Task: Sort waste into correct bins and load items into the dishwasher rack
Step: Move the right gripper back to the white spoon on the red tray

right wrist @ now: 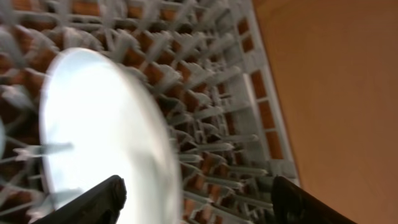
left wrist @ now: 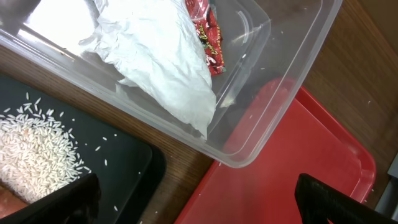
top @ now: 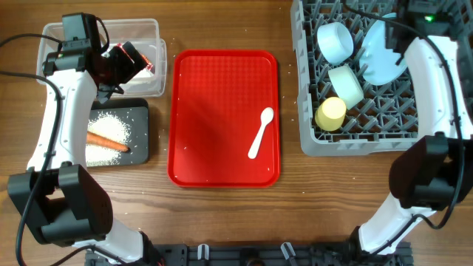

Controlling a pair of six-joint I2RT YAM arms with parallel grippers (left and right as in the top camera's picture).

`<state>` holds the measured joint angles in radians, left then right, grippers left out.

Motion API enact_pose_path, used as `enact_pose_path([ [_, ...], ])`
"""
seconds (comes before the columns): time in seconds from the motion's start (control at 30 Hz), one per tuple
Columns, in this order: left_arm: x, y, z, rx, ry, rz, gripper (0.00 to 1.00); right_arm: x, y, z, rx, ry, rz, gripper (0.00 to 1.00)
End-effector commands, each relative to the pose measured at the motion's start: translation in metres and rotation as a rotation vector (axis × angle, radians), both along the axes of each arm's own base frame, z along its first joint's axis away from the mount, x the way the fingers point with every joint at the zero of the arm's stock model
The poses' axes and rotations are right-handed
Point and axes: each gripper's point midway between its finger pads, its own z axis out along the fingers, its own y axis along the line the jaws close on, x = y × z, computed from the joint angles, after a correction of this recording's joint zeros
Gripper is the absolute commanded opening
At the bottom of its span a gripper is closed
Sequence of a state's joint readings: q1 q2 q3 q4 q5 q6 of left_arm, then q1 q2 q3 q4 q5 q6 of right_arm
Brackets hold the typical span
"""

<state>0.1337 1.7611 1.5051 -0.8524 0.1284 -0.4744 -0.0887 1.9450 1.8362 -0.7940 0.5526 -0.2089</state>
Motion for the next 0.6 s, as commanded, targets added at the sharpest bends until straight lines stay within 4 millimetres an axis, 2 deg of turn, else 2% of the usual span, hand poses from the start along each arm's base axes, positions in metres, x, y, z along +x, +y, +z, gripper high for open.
enact_pose_path([
  [0.0, 0.003, 0.0, 0.011, -0.008, -0.027, 0.006, 1.0, -0.003, 0.048, 0.052, 0.061, -0.132, 0.095, 0.93],
  [0.07, 0.003, 0.0, 0.011, -0.008, -0.027, 0.006, 1.0, -0.007, 0.11, 0.064, 0.239, -0.153, 0.301, 0.95],
  [0.13, 0.003, 0.0, 0.011, -0.008, -0.027, 0.006, 1.0, -0.025, 0.194, 0.066, 0.531, -0.115, 0.584, 0.91],
  [0.2, 0.003, 0.0, 0.011, -0.008, -0.027, 0.006, 1.0, -0.043, 0.248, 0.064, 0.764, -0.06, 0.741, 0.84],
  [0.23, 0.003, 0.0, 0.011, -0.008, -0.027, 0.006, 1.0, -0.052, 0.272, 0.057, 0.879, -0.014, 0.77, 0.81],
  [0.27, 0.003, 0.0, 0.011, -0.008, -0.027, 0.006, 1.0, -0.058, 0.285, 0.046, 0.935, 0.028, 0.757, 0.8],
  [0.37, 0.003, 0.0, 0.011, -0.008, -0.027, 0.006, 1.0, -0.086, 0.322, -0.019, 1.064, 0.232, 0.572, 0.73],
  [0.5, 0.003, 0.0, 0.011, -0.008, -0.027, 0.006, 1.0, -0.123, 0.342, -0.092, 1.02, 0.392, 0.305, 0.71],
  [0.57, 0.003, 0.0, 0.011, -0.008, -0.027, 0.006, 1.0, -0.133, 0.349, -0.112, 0.968, 0.412, 0.268, 0.7],
])
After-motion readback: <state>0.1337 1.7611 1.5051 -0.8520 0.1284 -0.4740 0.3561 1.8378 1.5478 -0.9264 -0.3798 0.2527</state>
